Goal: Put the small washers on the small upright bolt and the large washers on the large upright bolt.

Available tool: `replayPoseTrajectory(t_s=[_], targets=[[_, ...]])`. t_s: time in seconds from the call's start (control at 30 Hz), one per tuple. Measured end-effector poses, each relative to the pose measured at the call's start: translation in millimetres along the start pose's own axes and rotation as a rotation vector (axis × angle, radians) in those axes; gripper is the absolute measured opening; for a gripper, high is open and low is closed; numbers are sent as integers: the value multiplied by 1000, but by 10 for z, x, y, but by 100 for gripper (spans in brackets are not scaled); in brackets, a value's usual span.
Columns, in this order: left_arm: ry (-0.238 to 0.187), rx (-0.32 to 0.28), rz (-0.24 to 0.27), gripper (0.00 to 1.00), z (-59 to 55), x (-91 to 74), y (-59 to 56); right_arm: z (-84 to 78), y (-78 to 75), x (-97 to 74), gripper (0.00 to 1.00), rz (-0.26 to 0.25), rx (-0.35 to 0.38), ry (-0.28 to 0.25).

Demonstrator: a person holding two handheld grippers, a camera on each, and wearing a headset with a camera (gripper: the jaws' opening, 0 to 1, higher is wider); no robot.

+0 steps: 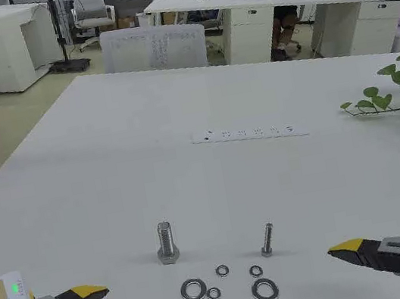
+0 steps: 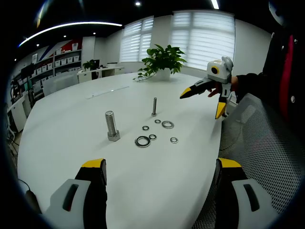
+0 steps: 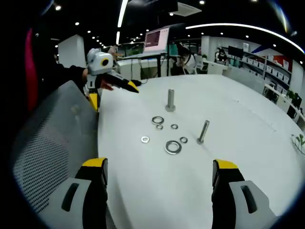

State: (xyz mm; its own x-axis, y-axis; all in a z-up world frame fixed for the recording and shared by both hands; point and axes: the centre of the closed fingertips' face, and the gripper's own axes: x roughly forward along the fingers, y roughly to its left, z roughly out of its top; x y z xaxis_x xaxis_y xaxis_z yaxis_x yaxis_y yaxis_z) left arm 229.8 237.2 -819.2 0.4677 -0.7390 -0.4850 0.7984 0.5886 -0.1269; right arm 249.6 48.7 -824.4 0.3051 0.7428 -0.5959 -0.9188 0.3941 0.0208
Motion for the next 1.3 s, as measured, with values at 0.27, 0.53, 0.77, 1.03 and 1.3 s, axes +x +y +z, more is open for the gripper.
replayPoseTrajectory(t_s=[0.27, 0.53, 0.77, 1.03, 1.3], targets=[[3, -1, -1, 92, -7, 2, 8, -13, 0, 0, 88, -1, 1, 4], [3, 2, -5, 92, -4, 13, 8, -12, -3, 1, 88, 0, 0, 8], [3, 1, -7, 91, -6, 15, 8, -32, -3, 1, 88, 2, -3, 19], [8, -2, -11, 91, -17, 20, 5, -49, 3, 14, 87, 10, -7, 32], [9, -3, -10, 91, -14, 28, 11, -47, -4, 29, 87, 15, -8, 36]])
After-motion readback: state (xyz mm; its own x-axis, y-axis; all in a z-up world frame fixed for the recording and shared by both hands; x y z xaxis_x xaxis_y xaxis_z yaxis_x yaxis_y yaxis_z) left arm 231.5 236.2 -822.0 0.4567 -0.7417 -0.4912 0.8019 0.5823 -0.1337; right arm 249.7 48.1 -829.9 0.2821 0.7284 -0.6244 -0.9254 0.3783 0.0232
